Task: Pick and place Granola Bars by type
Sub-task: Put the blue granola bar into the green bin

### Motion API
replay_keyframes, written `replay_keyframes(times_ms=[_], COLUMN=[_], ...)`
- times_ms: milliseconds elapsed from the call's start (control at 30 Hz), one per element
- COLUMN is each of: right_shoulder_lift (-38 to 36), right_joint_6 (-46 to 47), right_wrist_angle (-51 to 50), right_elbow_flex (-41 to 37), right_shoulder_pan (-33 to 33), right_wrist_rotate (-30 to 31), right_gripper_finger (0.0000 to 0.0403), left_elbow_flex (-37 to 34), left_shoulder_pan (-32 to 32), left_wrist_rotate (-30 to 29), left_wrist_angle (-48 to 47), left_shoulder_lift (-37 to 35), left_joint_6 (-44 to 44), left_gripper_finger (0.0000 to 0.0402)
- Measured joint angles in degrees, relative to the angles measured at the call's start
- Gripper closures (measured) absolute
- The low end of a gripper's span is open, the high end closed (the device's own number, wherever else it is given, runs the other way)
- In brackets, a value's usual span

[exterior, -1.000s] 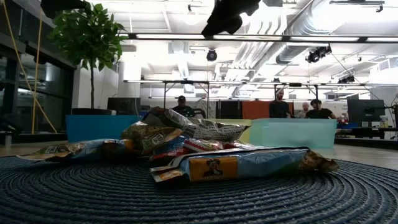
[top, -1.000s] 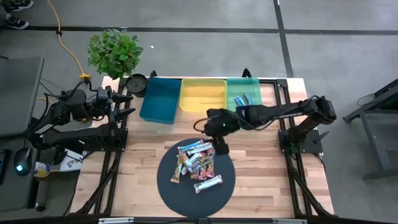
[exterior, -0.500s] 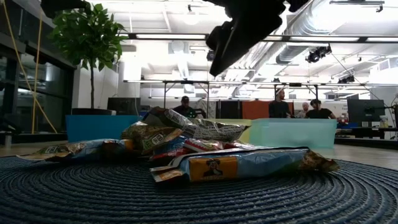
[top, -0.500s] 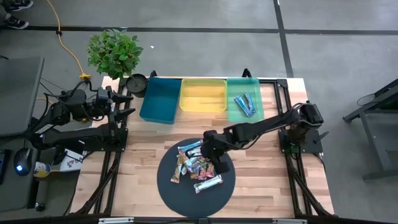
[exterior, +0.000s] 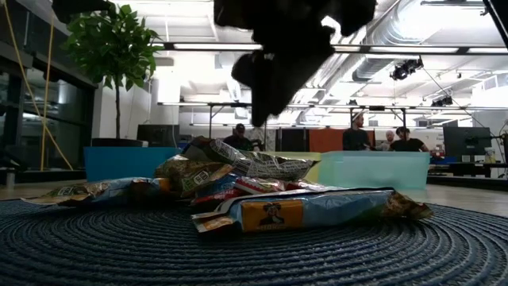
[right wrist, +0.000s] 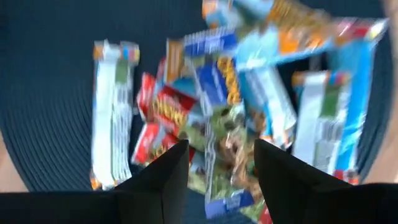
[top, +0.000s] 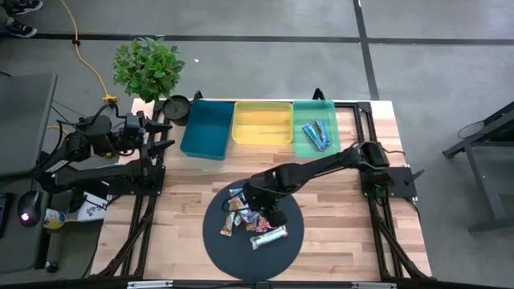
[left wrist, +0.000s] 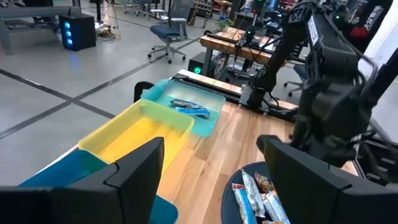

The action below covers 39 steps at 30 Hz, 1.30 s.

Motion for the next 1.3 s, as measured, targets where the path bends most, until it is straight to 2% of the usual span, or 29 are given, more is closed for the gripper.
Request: replay_keyframes(times_ms=[533, 1300], right_shoulder_lift=[4.4, 7.0], right_joint_6=[0.0, 2.8], right_wrist_angle=[-0.3, 1.4], right_elbow_flex=[0.5, 0.4], right_shoulder_pan=[-1.4, -1.3], right_wrist_rotate=[-1.0, -1.7], right_gripper_finger=[0.0238, 0.0238], left_elbow_flex=[0.0, 0.0], left_shoulder_pan=[0.0, 0.0], left_wrist_rotate=[0.0, 0.6], left_wrist_angle=[0.0, 0.0], left_shoulder_lift=[0.0, 0.0], left_joint_6=[0.0, 0.0], left_gripper_finger=[0.0129, 0.0129])
